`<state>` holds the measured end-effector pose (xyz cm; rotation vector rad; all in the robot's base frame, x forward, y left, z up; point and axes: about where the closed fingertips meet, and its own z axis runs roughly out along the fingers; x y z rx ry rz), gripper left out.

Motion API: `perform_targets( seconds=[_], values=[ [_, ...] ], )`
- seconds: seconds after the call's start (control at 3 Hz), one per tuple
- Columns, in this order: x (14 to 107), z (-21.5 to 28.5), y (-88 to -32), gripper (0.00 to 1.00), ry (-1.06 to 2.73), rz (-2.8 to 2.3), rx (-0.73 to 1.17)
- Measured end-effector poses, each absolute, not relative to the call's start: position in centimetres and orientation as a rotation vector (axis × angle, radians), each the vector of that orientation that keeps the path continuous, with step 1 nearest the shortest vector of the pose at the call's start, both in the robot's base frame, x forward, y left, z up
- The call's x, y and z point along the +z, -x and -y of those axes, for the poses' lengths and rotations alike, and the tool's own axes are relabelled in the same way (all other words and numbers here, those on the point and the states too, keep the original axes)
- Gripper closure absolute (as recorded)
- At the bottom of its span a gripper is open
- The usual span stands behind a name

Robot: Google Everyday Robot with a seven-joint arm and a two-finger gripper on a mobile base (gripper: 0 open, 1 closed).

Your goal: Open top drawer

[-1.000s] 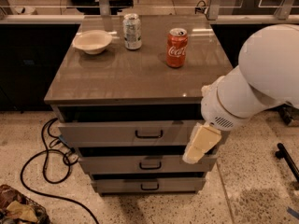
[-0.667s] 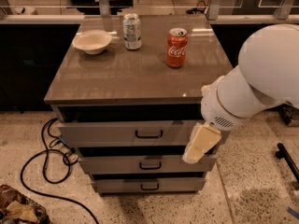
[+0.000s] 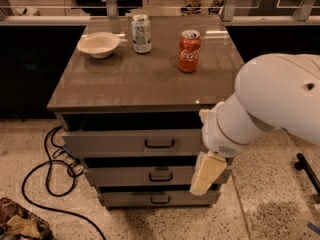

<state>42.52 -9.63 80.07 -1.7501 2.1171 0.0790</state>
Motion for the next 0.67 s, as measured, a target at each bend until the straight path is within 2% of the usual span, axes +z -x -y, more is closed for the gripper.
perform_targets(
  seconds=[0.67],
  values=[
    [77.59,8.61,-42.16,0.0,1.797,-2.095,0.049]
  ],
)
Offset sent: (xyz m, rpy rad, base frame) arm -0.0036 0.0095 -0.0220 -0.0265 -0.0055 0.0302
